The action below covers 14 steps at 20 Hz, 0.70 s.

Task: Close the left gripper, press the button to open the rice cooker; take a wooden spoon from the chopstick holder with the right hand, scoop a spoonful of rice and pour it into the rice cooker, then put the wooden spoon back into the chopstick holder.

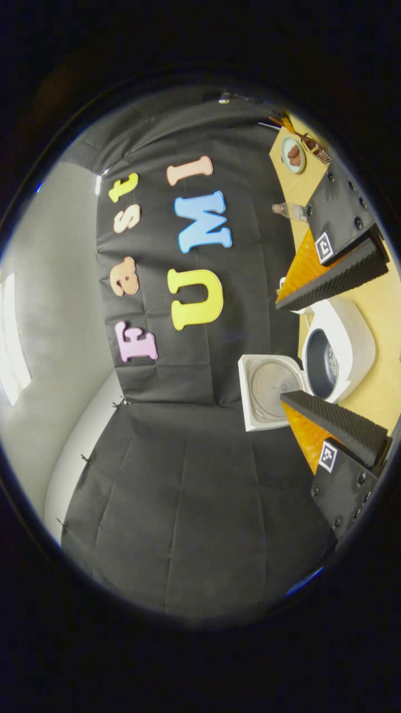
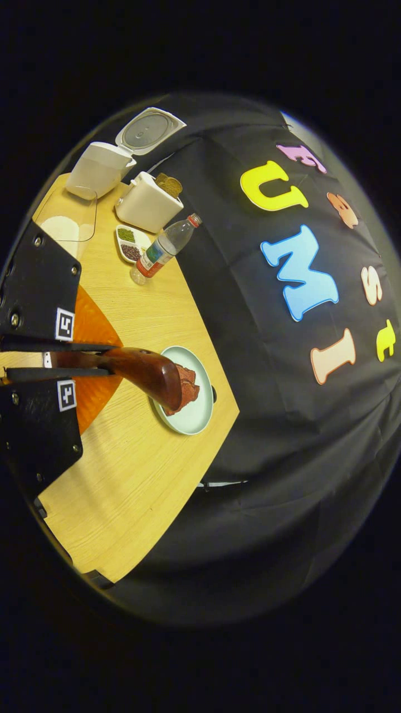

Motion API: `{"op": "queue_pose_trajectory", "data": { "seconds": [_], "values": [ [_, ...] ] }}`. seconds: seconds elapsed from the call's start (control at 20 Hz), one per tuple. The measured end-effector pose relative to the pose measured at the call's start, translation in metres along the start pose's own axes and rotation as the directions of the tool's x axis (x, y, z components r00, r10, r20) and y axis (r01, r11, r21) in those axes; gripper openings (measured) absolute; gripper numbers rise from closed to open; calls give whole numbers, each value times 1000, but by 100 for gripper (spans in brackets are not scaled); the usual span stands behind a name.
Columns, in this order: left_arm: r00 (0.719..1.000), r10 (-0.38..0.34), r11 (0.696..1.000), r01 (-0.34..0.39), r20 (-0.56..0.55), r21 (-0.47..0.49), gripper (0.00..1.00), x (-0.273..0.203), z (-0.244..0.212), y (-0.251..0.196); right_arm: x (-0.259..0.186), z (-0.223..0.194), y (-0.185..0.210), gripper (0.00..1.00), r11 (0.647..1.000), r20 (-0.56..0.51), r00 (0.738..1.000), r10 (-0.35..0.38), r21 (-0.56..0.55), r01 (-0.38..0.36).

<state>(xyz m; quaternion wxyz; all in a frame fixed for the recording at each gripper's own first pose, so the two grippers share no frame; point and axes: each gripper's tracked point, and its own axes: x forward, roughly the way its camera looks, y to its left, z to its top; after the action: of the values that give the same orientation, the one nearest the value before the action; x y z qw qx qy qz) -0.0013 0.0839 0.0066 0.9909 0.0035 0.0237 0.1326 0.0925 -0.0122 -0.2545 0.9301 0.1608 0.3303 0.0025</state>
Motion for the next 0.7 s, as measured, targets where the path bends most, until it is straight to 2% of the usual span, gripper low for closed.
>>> {"op": "queue_pose_trajectory", "data": {
  "seconds": [0.05,0.1,0.4,0.7],
  "values": [
    [1000,-3,1000,3,1,-4,94,-1,-1,0,-5,5,2,11,1000,7,1000,-5,-18,5],
    [1000,-8,1000,8,3,-8,99,-1,-1,0,-11,10,5,11,1000,18,1000,-4,-30,5],
    [999,-37,999,37,15,-21,100,1,0,-1,-45,52,27,11,999,120,993,6,-48,0],
    [999,-49,998,48,-4,-50,99,2,-6,-2,-65,61,73,11,997,155,985,71,-23,-68]
  ]
}}
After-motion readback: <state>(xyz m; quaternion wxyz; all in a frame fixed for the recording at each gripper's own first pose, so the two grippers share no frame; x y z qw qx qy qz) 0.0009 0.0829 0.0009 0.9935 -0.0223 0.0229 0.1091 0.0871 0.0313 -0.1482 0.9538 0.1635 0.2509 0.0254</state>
